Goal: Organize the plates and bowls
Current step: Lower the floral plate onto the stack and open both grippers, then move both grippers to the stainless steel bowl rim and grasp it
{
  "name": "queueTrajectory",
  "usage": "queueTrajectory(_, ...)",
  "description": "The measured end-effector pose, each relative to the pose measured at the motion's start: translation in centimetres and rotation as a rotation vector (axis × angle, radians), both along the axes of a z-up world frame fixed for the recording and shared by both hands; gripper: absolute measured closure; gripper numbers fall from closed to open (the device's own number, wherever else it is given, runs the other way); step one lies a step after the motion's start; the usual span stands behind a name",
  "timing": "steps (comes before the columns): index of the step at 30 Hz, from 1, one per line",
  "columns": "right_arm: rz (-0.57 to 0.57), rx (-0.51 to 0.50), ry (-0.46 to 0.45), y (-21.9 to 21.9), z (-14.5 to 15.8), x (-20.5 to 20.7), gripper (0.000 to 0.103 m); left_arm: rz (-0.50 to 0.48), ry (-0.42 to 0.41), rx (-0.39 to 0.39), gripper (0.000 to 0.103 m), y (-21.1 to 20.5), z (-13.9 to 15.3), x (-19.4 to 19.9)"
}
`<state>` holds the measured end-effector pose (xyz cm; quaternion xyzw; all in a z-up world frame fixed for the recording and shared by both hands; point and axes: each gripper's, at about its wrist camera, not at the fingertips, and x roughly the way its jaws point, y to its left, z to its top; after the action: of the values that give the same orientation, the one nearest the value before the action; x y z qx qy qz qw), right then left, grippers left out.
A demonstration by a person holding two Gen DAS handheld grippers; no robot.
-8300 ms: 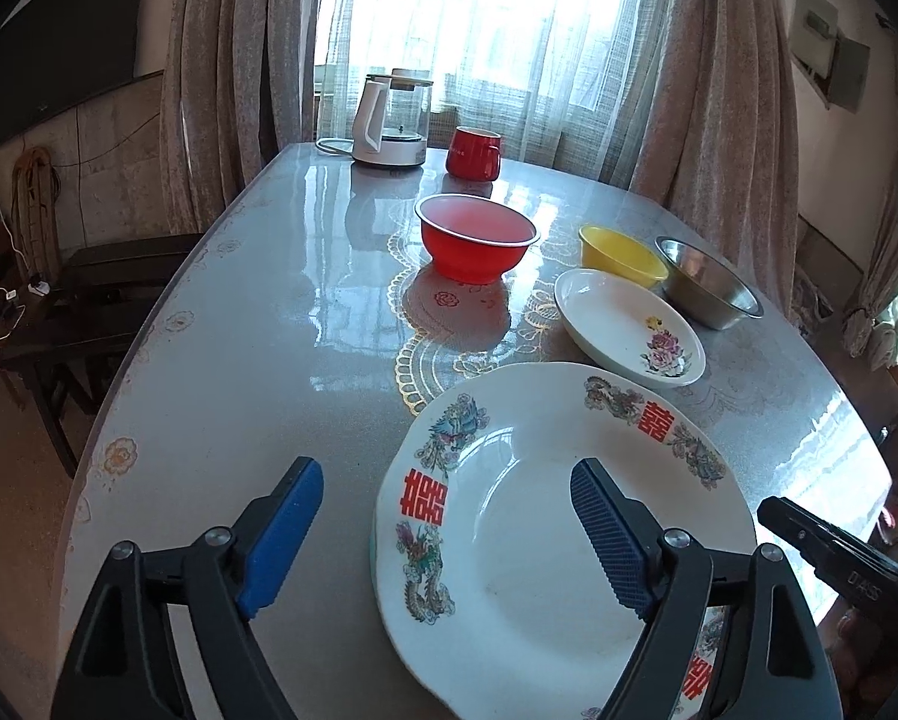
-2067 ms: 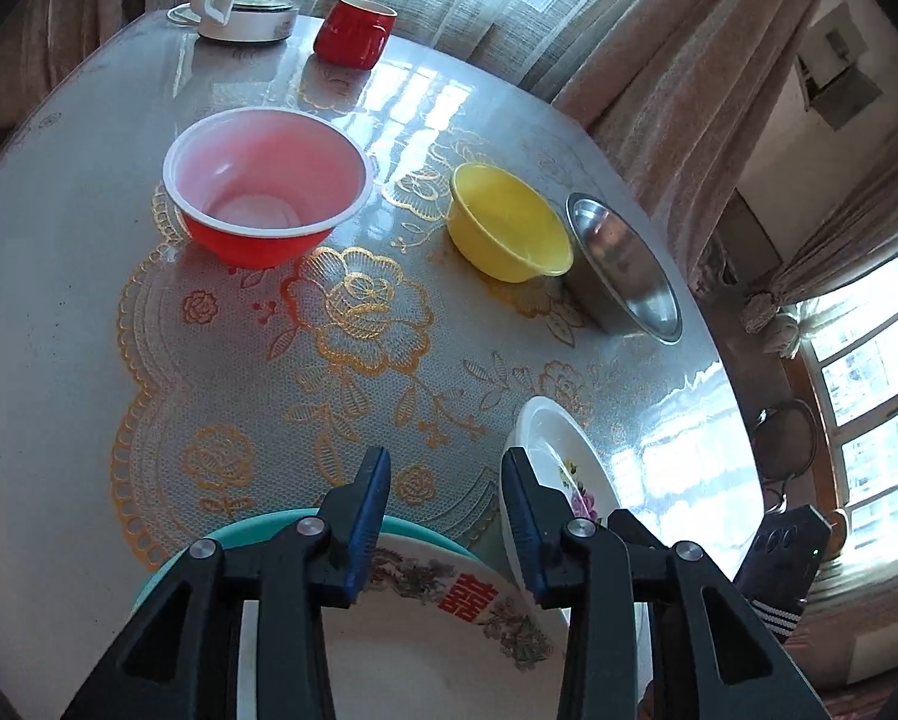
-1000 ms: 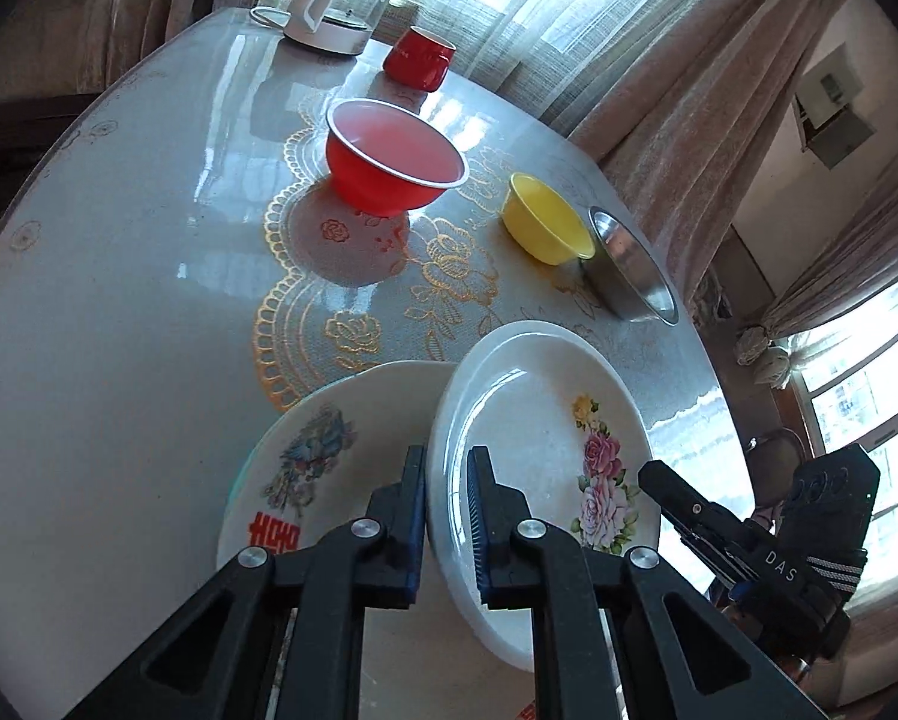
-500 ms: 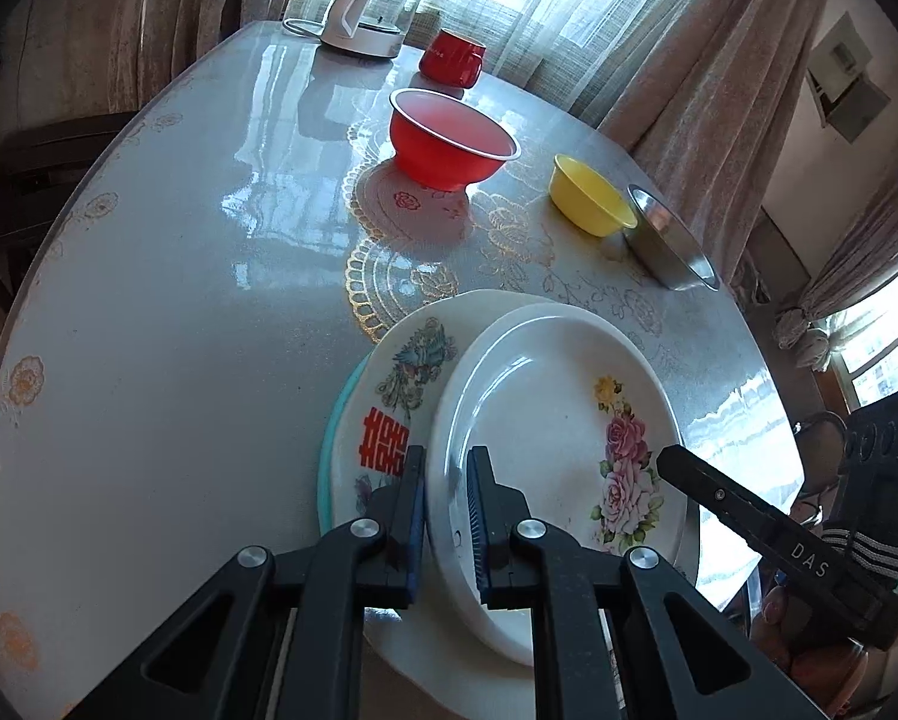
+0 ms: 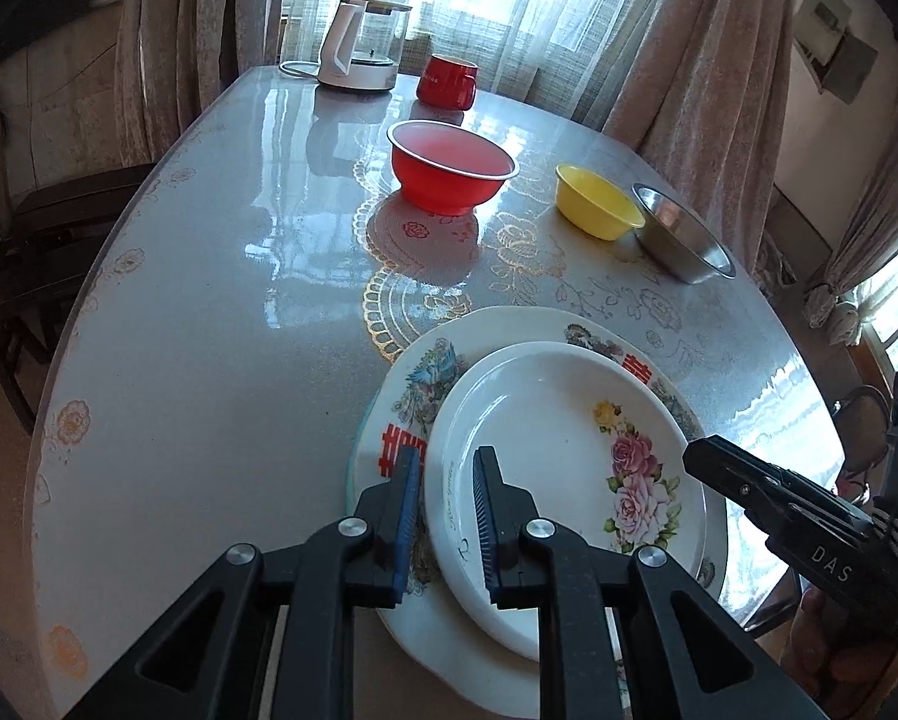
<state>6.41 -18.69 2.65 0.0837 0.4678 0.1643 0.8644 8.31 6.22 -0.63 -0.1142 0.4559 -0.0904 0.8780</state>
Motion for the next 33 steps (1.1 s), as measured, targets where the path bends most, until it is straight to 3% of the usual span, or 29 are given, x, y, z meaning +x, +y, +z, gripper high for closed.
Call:
queueTrajectory(8, -0.009, 0.043, 0.017, -0.4, -0.2, -0.2, 0.077, 0.022, -0.040, 0.043, 0.083, -0.1, 0.6, -0.3)
queueTrajectory(11, -0.014, 0.061, 0.010, -0.7, -0.1, -0.1, 0.077, 0.032, -0.078, 0.079, 0.066, -0.3, 1.4, -0.4)
queueTrajectory(12, -0.019, 0.070, 0.009, -0.8, -0.1, -0.1, 0.076, 0.033, -0.091, 0.089, 0.055, -0.3, 1.7, -0.4)
queueTrajectory(15, -0.032, 0.084, 0.008, -1.0, 0.0, -0.1, 0.076, 0.043, -0.116, 0.097, 0.048, -0.4, 2.2, -0.3)
queueTrajectory(18, -0.047, 0.106, -0.005, -1.5, 0.1, -0.1, 0.076, 0.047, -0.110, 0.089, 0.035, -0.7, 2.3, 0.0)
queueTrajectory(28, -0.209, 0.158, -0.041, -6.1, 0.2, 1.5, 0.072, 0.013, -0.130, 0.119, 0.020, -4.0, 3.5, 1.7)
queueTrajectory(33, -0.306, 0.122, -0.049, -9.5, -0.2, 3.3, 0.070, -0.013, -0.101, 0.070, 0.017, -6.4, 4.6, 3.9)
